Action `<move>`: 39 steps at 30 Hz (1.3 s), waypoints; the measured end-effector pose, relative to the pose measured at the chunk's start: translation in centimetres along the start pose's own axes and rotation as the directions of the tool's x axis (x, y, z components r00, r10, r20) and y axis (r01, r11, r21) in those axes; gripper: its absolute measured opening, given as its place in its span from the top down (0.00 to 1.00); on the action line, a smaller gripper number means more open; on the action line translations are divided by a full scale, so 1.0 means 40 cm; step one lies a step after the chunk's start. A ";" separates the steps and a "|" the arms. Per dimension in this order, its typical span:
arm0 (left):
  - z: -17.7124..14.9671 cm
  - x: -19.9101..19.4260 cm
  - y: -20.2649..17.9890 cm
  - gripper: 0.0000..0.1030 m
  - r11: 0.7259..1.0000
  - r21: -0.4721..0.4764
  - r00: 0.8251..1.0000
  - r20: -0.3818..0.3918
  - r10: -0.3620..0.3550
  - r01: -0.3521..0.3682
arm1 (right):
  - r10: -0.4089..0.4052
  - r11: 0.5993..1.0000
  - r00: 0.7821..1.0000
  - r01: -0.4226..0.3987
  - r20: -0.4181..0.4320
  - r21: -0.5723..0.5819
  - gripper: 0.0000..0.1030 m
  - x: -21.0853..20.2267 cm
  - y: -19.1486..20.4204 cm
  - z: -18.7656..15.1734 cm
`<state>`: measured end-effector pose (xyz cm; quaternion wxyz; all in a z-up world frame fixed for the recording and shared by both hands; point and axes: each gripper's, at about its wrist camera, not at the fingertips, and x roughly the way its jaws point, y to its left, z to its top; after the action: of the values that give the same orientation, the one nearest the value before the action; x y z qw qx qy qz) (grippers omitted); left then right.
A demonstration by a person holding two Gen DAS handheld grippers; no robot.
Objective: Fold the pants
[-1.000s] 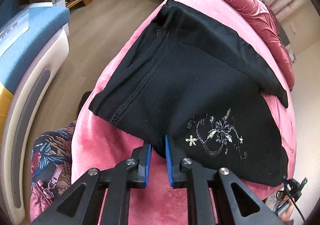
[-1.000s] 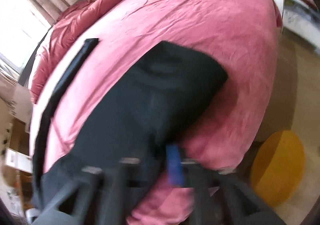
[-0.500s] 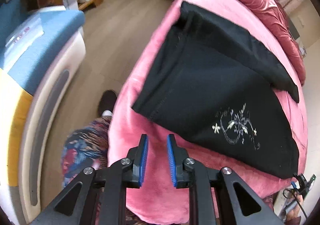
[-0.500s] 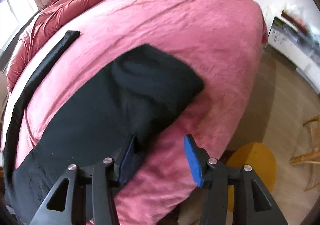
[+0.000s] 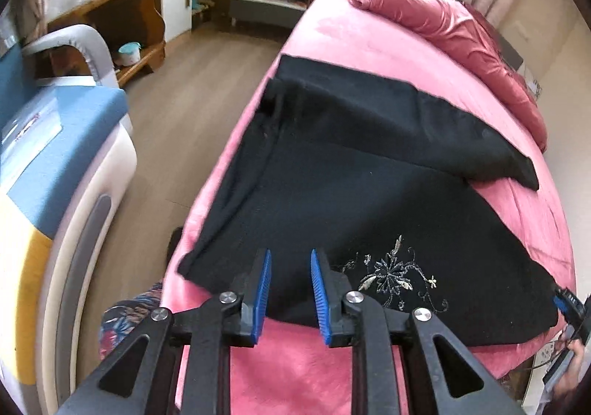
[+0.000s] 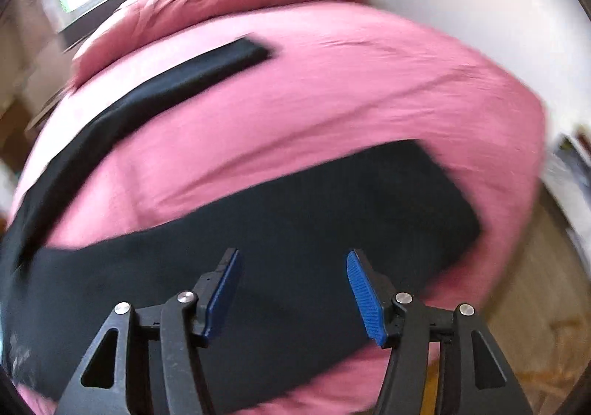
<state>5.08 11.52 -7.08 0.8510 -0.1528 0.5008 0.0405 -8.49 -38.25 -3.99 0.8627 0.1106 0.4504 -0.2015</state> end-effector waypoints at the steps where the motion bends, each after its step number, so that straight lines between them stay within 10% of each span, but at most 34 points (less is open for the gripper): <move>1: 0.008 0.013 -0.007 0.78 1.000 0.003 1.000 -0.011 -0.018 0.018 | 0.033 0.999 0.999 -0.033 -0.014 -0.036 0.42 0.013 0.032 0.001; 14: 0.285 0.131 -0.034 0.67 0.999 0.003 0.999 -0.003 -0.053 0.053 | 0.299 0.877 0.935 -0.348 -0.190 -0.331 0.42 0.086 0.498 -0.022; 39: 0.637 0.490 0.027 0.55 0.994 -0.109 0.993 -0.120 -0.006 -0.007 | 0.344 0.839 0.914 -0.402 -0.215 -0.367 0.40 0.157 0.744 0.018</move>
<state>35.97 18.57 -12.77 0.8097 -0.2013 0.5481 0.0589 8.56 -13.45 -8.47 0.8554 0.0300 0.5113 0.0764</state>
